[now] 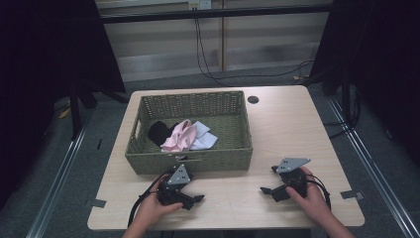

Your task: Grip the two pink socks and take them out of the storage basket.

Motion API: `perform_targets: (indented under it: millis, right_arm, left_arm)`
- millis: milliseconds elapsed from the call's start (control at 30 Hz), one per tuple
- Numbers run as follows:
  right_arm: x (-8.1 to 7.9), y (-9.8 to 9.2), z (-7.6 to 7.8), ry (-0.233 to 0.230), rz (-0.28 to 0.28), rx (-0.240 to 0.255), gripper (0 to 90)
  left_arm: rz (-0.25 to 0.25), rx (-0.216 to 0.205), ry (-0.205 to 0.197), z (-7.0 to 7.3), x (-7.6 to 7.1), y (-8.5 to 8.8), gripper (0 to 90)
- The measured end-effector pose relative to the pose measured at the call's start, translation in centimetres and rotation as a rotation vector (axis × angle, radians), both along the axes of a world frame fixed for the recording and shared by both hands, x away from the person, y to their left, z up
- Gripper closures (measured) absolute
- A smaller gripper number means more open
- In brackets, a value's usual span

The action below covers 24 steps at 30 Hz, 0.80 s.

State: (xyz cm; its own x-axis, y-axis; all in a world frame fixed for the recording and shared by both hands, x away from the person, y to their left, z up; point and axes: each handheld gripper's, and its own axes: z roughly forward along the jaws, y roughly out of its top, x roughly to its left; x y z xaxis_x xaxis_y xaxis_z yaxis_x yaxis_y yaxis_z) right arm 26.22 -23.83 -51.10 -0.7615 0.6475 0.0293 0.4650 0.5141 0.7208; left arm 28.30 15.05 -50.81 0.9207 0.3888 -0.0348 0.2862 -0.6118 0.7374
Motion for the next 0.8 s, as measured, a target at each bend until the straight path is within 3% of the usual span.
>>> perform_targets:
  millis: [167, 333, 433, 533, 600, 800]
  right_arm:
    - [0.0, 0.0, 0.0, 0.001, 0.000, 0.000, 11.0]
    - [0.0, 0.0, 0.0, 0.000, 0.000, 0.000, 11.0]
    - [0.0, 0.0, 0.0, 0.000, 0.000, 0.000, 11.0]
    - [0.0, 0.0, 0.0, 0.001, 0.000, 0.000, 11.0]
    - [0.0, 0.0, 0.0, 0.000, 0.000, 0.000, 11.0]
    - [0.0, 0.0, 0.0, 0.000, 0.000, 0.000, 11.0]
  left_arm:
    - [0.015, -0.002, 0.002, 0.0, -0.1, -0.1, 18.7]
    - [-0.008, 0.045, 0.016, 0.5, -0.4, -0.6, 20.4]
    - [-0.025, 0.038, 0.042, 1.7, -0.3, -1.1, 20.7]
    - [-0.033, 0.031, 0.043, 2.6, -0.2, -1.3, 21.5]
    - [-0.030, 0.005, 0.064, 4.0, 0.1, -1.4, 21.6]
    - [-0.039, 0.023, 0.071, 5.5, 0.2, -1.6, 21.8]
